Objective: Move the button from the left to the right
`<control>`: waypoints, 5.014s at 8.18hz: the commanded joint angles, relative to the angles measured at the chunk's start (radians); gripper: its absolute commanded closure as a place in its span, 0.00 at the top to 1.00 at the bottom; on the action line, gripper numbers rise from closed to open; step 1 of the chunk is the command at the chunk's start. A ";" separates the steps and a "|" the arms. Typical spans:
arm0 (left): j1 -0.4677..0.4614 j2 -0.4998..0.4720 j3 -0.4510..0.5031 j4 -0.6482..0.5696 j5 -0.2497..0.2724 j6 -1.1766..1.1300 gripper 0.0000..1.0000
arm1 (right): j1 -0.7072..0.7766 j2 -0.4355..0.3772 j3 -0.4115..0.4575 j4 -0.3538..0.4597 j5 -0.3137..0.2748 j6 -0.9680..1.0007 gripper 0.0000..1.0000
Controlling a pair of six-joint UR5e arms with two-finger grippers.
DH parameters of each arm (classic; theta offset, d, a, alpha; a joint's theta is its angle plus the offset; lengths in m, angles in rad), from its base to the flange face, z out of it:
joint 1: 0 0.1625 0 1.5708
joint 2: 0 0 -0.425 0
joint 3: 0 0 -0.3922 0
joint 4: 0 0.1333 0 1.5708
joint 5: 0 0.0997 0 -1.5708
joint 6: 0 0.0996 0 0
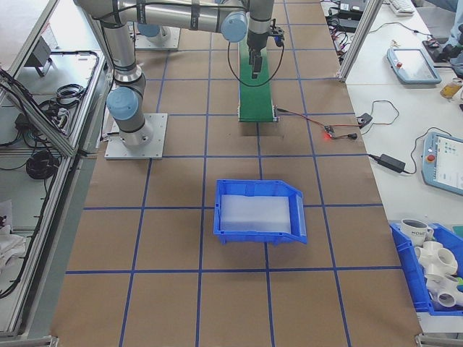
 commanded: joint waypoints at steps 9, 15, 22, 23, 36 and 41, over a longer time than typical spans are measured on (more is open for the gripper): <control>0.009 -0.005 -0.003 0.001 -0.009 0.002 1.00 | -0.101 0.058 0.134 -0.274 0.318 0.117 1.00; 0.009 0.009 -0.001 0.001 -0.005 0.002 1.00 | -0.032 0.075 0.132 -0.337 0.317 0.274 1.00; 0.009 0.018 -0.001 -0.011 -0.003 0.009 1.00 | 0.075 0.158 0.125 -0.426 0.301 0.357 1.00; 0.009 0.013 -0.001 -0.011 -0.003 0.009 1.00 | 0.075 0.170 0.125 -0.426 0.300 0.350 1.00; 0.005 0.021 -0.029 -0.108 0.093 0.035 1.00 | -0.103 0.175 0.074 -0.386 0.001 -0.064 0.00; 0.000 -0.016 -0.026 0.031 0.167 0.037 1.00 | -0.560 0.058 0.031 -0.265 0.076 -0.875 0.00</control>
